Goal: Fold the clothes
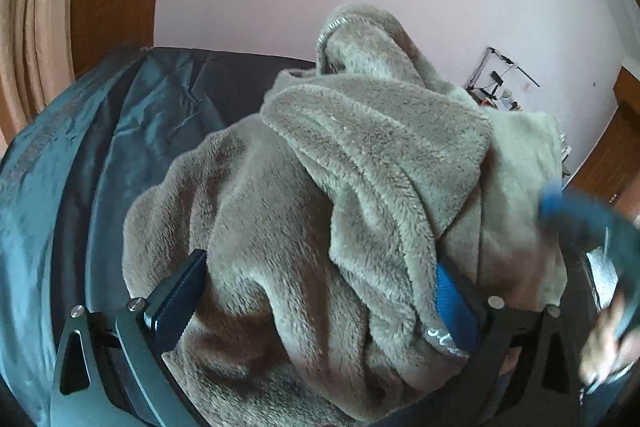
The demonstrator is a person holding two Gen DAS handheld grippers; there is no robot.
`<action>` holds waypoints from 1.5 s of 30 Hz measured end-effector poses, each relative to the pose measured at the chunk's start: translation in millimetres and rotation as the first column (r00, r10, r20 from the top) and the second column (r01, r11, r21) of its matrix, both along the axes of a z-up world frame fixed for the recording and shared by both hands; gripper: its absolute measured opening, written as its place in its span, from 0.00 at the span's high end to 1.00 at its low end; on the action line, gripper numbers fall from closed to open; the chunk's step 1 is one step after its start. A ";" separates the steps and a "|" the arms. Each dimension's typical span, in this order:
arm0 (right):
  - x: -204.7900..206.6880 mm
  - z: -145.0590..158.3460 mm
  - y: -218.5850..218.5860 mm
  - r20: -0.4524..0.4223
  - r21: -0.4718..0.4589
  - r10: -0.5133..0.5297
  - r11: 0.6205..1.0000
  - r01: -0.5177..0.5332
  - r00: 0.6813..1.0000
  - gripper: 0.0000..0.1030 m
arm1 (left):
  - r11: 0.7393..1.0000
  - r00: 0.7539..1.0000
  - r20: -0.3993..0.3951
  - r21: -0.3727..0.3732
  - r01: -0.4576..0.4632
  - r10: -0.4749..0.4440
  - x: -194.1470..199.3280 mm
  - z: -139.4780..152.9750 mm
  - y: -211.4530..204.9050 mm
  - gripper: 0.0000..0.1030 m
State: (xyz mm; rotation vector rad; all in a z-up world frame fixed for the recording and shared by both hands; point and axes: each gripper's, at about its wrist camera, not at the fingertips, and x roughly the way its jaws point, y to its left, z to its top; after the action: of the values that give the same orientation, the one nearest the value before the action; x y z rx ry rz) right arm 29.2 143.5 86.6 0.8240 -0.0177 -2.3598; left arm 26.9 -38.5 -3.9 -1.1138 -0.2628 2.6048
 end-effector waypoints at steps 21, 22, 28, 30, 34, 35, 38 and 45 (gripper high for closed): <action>-89.4 -4.0 -47.8 0.087 0.076 -0.278 0.959 0.271 0.957 0.77 | 0.996 0.999 -0.041 0.085 0.031 -0.027 14.5 -10.1 -8.9 0.01; -87.0 -0.7 -46.8 0.071 0.075 -0.289 0.956 0.284 0.955 0.69 | 0.996 0.999 -0.042 0.085 0.031 -0.027 14.8 -9.9 -8.9 0.01; -90.8 9.8 -52.1 0.041 0.088 -0.321 0.945 0.316 0.946 0.27 | 0.996 0.999 -0.044 0.085 0.032 -0.028 17.6 -11.3 -8.8 0.01; -97.1 12.0 -55.2 0.049 0.115 -0.330 0.940 0.323 0.943 0.27 | 0.996 0.999 -0.045 0.086 0.032 -0.028 15.8 -12.8 -10.0 0.01; -116.7 8.4 -64.0 0.090 0.186 -0.354 0.924 0.333 0.931 0.27 | 0.996 0.998 -0.049 0.082 0.033 -0.029 17.2 -12.7 -9.8 0.01; -121.1 5.4 -65.7 0.109 0.198 -0.358 0.922 0.333 0.927 0.27 | 0.996 0.998 -0.050 0.082 0.033 -0.029 17.6 -12.7 -9.8 0.01; -125.1 -8.3 -67.4 0.193 0.183 -0.336 0.935 0.303 0.922 0.27 | 0.996 0.998 -0.052 0.081 0.034 -0.030 18.5 -12.6 -9.9 0.01; -115.1 -15.1 -69.1 0.173 0.140 -0.283 0.955 0.261 0.943 0.72 | 0.995 0.998 -0.054 0.095 0.041 -0.036 15.9 -13.6 -15.3 0.01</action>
State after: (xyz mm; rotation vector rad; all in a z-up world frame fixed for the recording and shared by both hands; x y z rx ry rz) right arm -85.9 74.3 71.4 1.1688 -0.0812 -2.5472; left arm 42.8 -53.8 -17.5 -1.0070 -0.3483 2.5542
